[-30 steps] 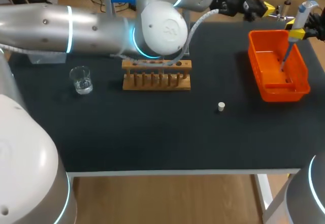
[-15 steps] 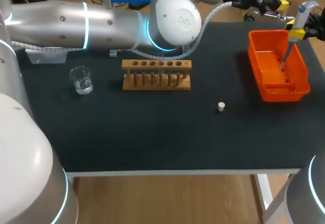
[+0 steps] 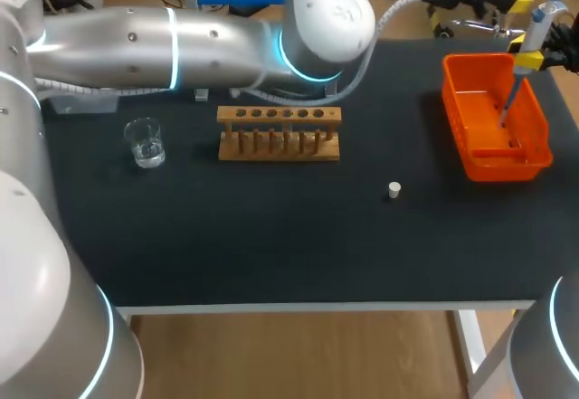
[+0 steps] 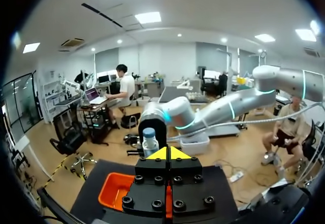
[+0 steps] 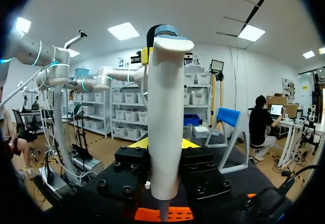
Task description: Invert the test tube, pick up the pipette, mount the tip to pipette, aspirate from beaker and dispense into the tube, eject the tip, return the pipette, and cap with the stopper.
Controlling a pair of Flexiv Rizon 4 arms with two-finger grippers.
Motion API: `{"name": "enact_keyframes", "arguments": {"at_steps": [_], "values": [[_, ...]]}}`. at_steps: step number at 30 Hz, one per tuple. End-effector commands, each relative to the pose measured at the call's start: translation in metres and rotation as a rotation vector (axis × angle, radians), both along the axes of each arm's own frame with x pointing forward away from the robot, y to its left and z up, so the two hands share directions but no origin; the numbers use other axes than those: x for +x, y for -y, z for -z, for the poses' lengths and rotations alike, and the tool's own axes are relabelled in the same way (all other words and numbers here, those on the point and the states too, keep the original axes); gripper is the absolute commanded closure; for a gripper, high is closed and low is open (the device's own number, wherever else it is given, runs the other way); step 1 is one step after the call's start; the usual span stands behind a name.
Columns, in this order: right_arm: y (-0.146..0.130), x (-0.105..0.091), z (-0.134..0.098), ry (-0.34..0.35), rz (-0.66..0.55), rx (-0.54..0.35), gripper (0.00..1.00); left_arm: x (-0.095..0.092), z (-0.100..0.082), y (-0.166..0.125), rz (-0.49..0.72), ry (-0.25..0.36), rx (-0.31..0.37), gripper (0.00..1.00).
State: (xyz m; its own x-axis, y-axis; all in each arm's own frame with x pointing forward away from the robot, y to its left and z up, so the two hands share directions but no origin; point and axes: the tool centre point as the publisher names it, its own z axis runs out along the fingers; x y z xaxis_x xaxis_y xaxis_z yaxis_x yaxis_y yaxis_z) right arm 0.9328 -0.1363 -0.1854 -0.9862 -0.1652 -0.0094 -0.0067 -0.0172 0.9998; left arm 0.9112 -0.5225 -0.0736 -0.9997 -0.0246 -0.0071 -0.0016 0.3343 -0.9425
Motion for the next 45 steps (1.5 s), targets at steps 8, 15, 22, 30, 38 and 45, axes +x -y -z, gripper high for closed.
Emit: {"name": "enact_keyframes", "arguments": {"at_steps": [8,15,22,30,38,45], "values": [[0.002,0.002,0.0,0.0,-0.008,0.0,1.0,0.008,0.007,0.02,0.016,-0.058,-0.021,1.0],[0.002,0.002,0.0,0.0,-0.008,0.0,1.0,0.014,0.011,0.021,-0.006,-0.048,-0.024,1.0],[0.002,0.002,0.0,0.0,-0.008,0.0,1.0,0.022,0.012,0.022,-0.018,-0.027,-0.04,1.0],[0.002,0.002,0.0,0.0,-0.008,0.0,1.0,0.027,0.014,0.029,-0.013,-0.022,-0.051,1.0],[0.002,0.002,0.0,0.0,-0.008,0.0,1.0,0.029,0.019,0.033,-0.008,-0.027,-0.059,1.0],[0.002,0.002,0.0,0.0,-0.008,0.0,1.0,0.032,0.021,0.034,-0.009,-0.029,-0.06,1.0]]}}
